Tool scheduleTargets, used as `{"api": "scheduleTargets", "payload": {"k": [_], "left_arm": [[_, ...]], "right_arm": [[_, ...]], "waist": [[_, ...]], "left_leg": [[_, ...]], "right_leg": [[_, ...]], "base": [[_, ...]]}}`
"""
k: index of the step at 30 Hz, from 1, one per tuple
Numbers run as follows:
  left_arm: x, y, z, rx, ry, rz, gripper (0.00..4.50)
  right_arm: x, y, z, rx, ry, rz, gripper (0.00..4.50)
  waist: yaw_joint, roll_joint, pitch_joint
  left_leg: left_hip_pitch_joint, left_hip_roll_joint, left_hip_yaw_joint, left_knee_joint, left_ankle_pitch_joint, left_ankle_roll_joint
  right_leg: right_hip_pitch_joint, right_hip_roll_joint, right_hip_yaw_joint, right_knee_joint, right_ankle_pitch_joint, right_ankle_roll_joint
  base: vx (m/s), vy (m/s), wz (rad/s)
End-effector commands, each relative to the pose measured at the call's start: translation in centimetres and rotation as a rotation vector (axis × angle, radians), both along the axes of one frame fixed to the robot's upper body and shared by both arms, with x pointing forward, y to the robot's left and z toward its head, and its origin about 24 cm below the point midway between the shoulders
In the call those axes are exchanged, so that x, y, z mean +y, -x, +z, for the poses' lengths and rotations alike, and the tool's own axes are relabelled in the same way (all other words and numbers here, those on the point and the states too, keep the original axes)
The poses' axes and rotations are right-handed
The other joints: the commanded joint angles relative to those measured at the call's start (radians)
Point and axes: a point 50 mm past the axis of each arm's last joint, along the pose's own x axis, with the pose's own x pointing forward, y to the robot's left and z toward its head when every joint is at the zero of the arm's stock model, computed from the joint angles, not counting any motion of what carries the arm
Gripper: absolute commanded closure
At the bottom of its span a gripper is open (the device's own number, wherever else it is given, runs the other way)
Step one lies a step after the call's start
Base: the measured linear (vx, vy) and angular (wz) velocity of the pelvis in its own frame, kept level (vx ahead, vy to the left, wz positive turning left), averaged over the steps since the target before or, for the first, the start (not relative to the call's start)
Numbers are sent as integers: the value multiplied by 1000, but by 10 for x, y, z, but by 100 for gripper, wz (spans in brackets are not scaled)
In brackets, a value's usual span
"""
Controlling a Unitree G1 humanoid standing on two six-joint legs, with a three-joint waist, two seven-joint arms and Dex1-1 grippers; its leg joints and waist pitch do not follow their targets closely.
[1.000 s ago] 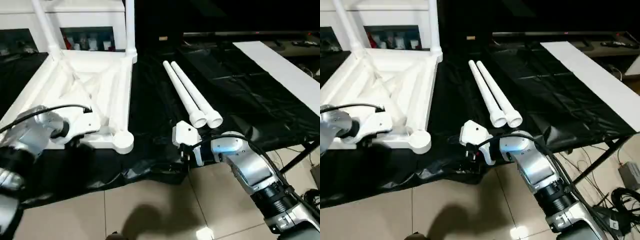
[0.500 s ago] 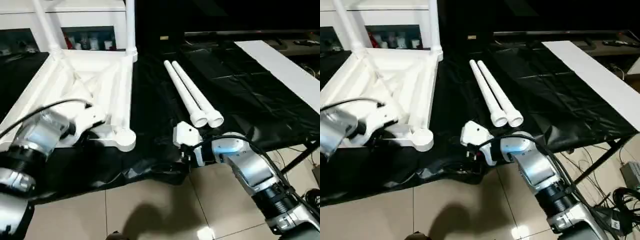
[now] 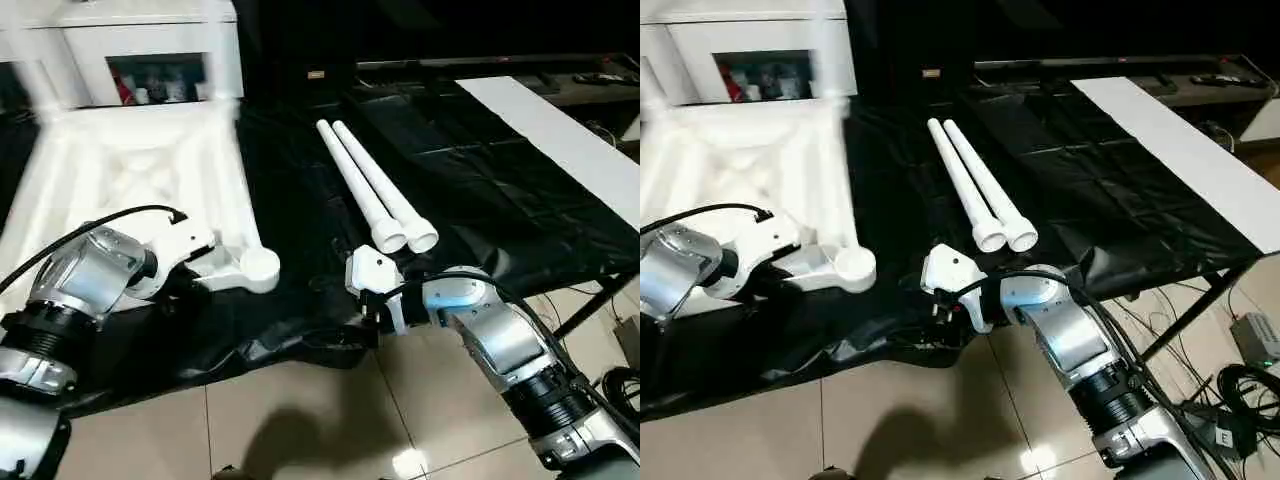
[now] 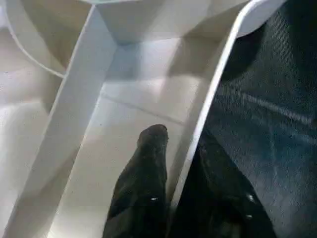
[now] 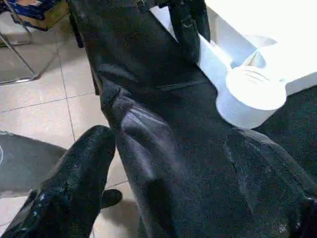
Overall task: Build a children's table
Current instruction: Rotate table base
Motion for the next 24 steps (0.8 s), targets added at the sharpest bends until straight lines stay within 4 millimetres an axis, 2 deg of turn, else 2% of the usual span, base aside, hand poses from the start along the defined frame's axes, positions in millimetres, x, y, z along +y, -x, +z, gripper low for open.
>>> {"api": "scheduleTargets", "payload": {"k": [1,4,7,9,10,11,12,14,16,17,19,20,21,22,23,24], "left_arm": [[15,0,-1,-30,-41,130,395],[12,-3,-1,-72,-34,120,406],[1,-10,-1,-214,-13,-23,422],[0,-11,-1,-237,-19,-44,435],[0,-12,-1,-252,-24,-66,440],[0,-12,-1,-267,-32,-80,440],[0,-12,0,-295,-47,-121,392],[-3,-12,4,-307,-15,-171,392],[-6,-13,10,-343,14,-220,359],[-5,-15,13,-374,6,-224,350],[-2,-20,20,-489,-22,-229,342],[-3,-21,25,-541,-13,-246,332],[-2,-21,31,-598,21,-246,332],[-2,-21,33,-615,34,-247,332],[-1,-18,38,-646,89,-236,332],[-1,-17,40,-654,115,-226,332]], "right_arm": [[-3,-2,1,-9,5,-17,65],[-3,-2,0,-8,6,-21,65],[-4,-1,-2,-9,14,-29,65],[-4,-1,-2,-10,15,-30,65],[-5,-1,-2,-10,16,-33,65],[-5,0,-2,-11,17,-34,65],[-6,0,-2,-12,18,-38,65],[-7,1,-2,-12,17,-45,65],[-9,1,-2,-16,18,-55,65],[-9,1,-2,-18,17,-59,65],[-10,1,-1,-24,10,-75,65],[-10,1,-1,-28,3,-81,65],[-11,1,1,-32,-12,-99,65],[-12,1,1,-32,-18,-106,65],[-13,1,3,-37,-40,-132,65],[-14,1,4,-41,-49,-144,65]], "waist": [[6,26,-69],[2,24,-70],[-2,29,-73],[-2,28,-74],[-2,33,-75],[-2,33,-74],[-2,32,-74],[3,36,-74],[8,40,-70],[12,37,-71],[16,37,-69],[17,33,-70],[19,32,-69],[18,28,-69],[18,31,-70],[16,27,-69]], "left_leg": [[3,-6,15,-64,-192,-5],[3,-7,15,-63,-186,-1],[2,-8,14,-60,-182,4],[2,-7,13,-59,-181,8],[4,-5,12,-59,-177,8],[5,-5,13,-59,-186,5],[6,-5,13,-59,-190,5],[8,-5,13,-60,-207,2],[10,-2,14,-61,-223,-4],[13,-1,15,-62,-237,-9],[12,-2,15,-62,-249,-10],[12,-1,16,-62,-249,-13],[8,-3,15,-62,-241,-14],[8,-3,16,-63,-237,-15],[9,-1,15,-63,-237,-17],[8,0,15,-64,-233,-20]], "right_leg": [[59,-62,45,-76,-21,-232],[60,-62,44,-77,-15,-234],[63,-62,45,-76,14,-239],[62,-60,44,-76,37,-240],[60,-60,44,-72,60,-245],[60,-59,43,-73,64,-246],[60,-59,43,-72,62,-246],[59,-61,45,-76,34,-240],[55,-61,45,-77,11,-238],[54,-62,46,-78,-8,-234],[53,-62,46,-81,-30,-228],[54,-62,46,-79,-35,-223],[55,-63,46,-80,-42,-215],[56,-63,46,-80,-48,-210],[54,-64,46,-79,-54,-208],[55,-66,46,-76,-54,-210]], "base": [[0,0,0],[0,0,0],[0,0,0],[0,0,0],[0,0,0],[0,0,0],[0,0,0],[0,0,0],[0,0,0],[0,0,0],[0,0,0],[0,0,0],[0,0,0],[0,0,0],[0,0,0],[0,0,0]]}}
